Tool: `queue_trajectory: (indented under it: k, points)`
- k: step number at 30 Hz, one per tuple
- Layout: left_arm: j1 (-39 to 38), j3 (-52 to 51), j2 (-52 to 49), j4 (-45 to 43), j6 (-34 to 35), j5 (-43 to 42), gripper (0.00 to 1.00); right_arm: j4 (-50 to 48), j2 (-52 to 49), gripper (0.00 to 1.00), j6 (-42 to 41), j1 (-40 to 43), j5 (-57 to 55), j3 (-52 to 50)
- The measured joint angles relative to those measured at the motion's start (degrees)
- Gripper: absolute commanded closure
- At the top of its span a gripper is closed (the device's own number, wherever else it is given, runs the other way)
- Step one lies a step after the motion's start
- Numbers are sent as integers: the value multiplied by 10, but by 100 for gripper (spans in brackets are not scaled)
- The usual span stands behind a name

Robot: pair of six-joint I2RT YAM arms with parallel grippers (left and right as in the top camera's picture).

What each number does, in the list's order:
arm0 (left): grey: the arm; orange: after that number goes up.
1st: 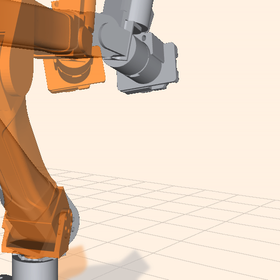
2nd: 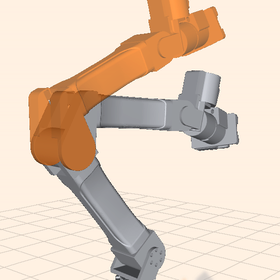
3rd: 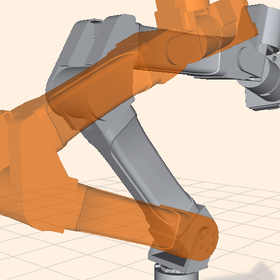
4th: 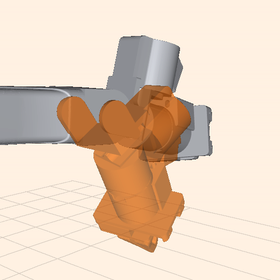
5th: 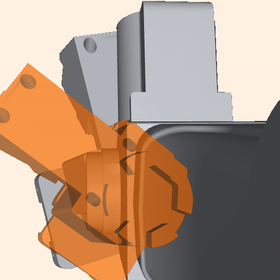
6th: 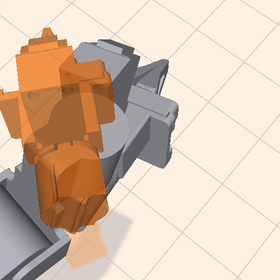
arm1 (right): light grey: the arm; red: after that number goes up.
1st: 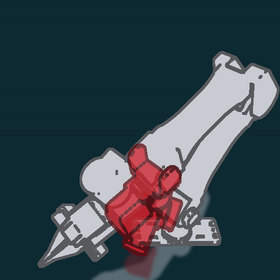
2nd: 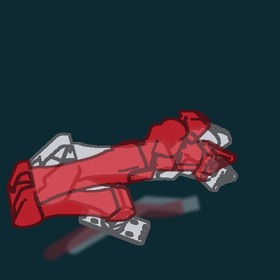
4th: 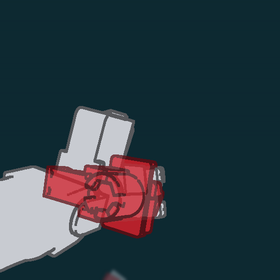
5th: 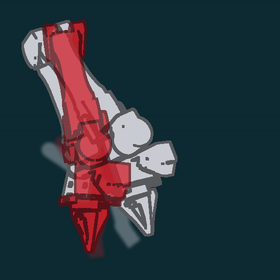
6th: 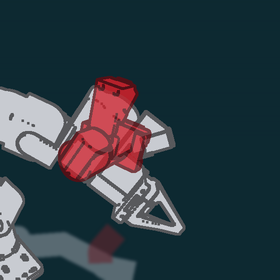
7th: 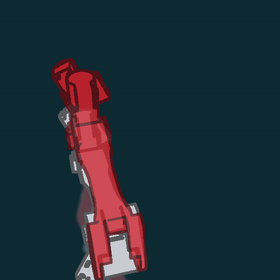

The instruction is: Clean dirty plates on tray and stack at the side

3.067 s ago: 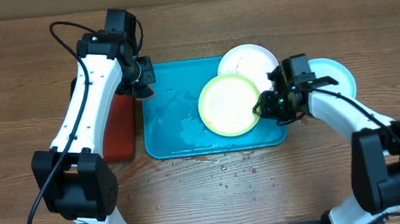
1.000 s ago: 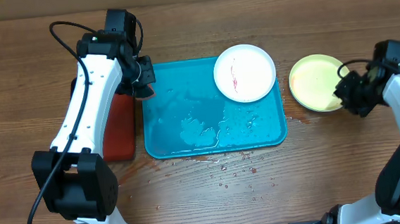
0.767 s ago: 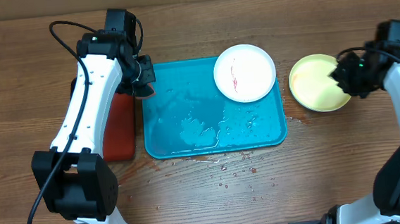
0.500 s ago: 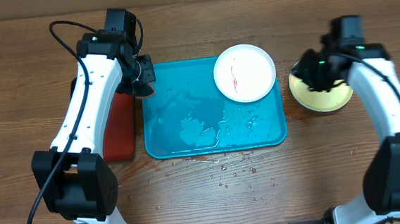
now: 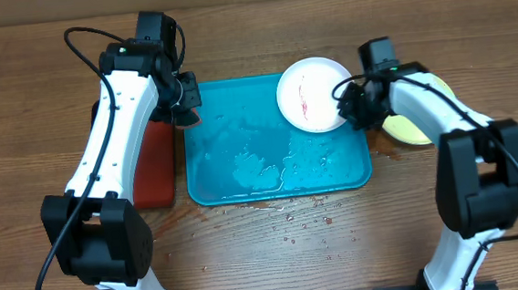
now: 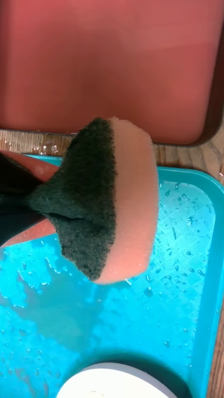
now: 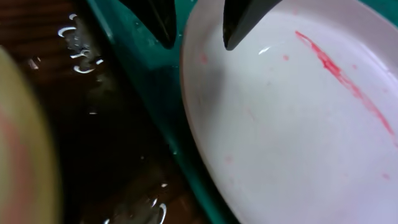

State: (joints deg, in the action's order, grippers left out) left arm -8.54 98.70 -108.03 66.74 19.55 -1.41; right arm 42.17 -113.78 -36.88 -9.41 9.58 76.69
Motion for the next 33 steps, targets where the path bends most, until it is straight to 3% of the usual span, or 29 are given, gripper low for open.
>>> queue_trajectory:
  k: [4, 15, 20, 25, 29, 33]
  points:
    - [0, 0, 0, 0, 0, 0, 96, 2, -19, 85, -5, -26, -1, 0]
    - [0, 0, 0, 1, 0, 0, 96, 73, -19, 86, 10, -143, 8, 5]
    - [0, 0, 0, 1, 0, 0, 96, 80, -19, 72, 24, -170, 24, 7]
    - [0, 0, 0, 1, 0, 0, 96, 67, -19, 46, 107, -163, 18, 16]
    - [0, 0, 0, -3, 0, 0, 95, 21, -19, 41, 202, -158, -31, 19]
    - [0, 0, 0, -4, 0, 0, 96, -46, -19, 44, 259, -157, -81, 19]
